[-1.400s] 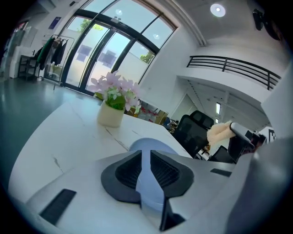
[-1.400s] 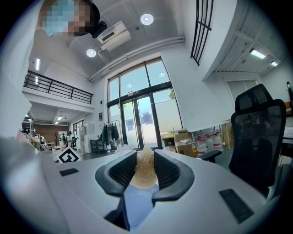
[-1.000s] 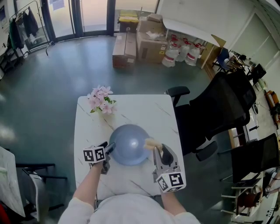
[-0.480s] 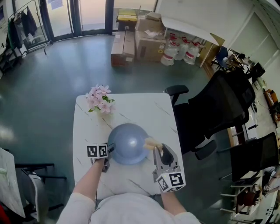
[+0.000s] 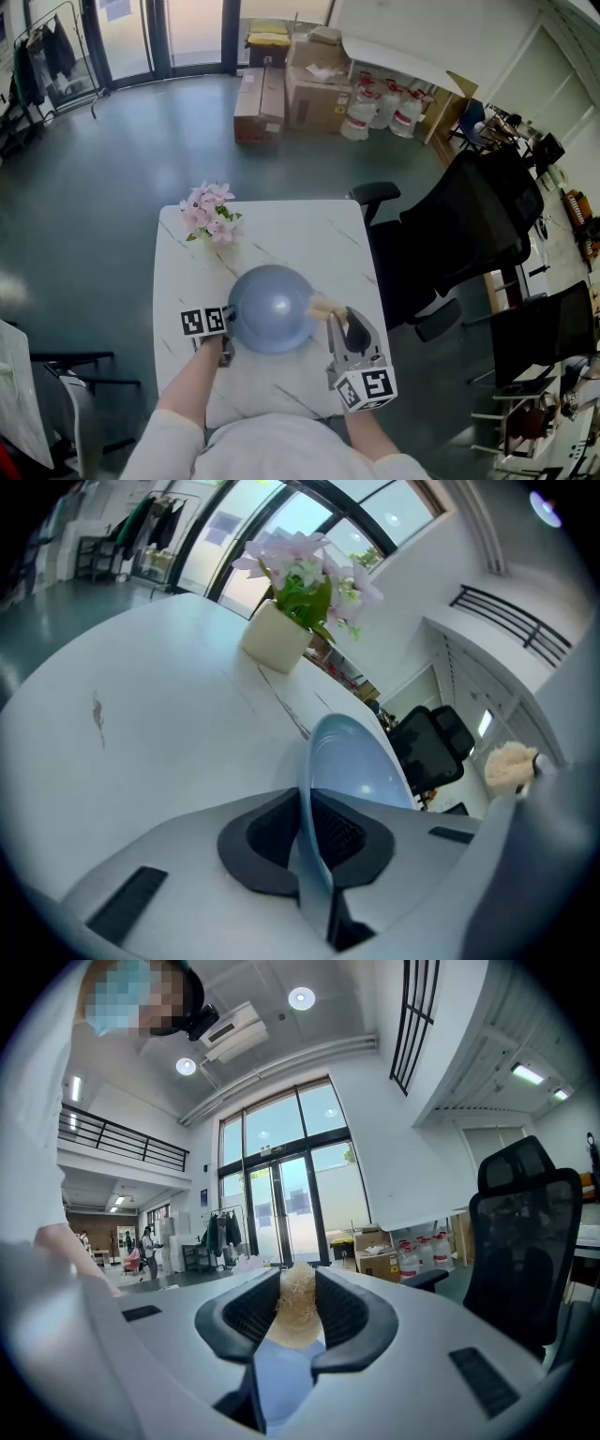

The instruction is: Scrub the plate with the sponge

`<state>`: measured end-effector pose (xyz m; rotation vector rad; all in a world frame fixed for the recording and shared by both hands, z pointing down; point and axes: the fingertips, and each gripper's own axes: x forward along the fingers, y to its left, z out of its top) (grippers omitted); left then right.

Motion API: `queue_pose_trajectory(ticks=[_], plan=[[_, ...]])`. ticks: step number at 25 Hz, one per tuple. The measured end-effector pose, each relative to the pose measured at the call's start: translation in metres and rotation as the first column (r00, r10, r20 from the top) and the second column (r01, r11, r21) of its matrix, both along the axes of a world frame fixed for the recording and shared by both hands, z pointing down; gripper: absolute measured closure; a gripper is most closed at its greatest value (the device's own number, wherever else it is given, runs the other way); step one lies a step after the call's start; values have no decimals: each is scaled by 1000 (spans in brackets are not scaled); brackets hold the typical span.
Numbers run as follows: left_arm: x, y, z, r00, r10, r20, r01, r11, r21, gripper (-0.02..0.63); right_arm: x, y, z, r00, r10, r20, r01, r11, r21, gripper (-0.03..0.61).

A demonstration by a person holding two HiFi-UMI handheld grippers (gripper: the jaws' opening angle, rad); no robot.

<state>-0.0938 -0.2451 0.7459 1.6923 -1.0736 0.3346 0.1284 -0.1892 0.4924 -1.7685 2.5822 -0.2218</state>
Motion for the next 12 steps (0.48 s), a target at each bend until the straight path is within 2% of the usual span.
queue_pose_trajectory(ticks=[4,12], plan=[[-1,0,-3,998,-52,-43,52,999,10,569,0,0,-3,1000,-2,0,2,1000,13,459],[0,-7,-56,991,-76,-106,92,983,160,569,-5,3,-19,1000,-17,8,17,999,48,459]])
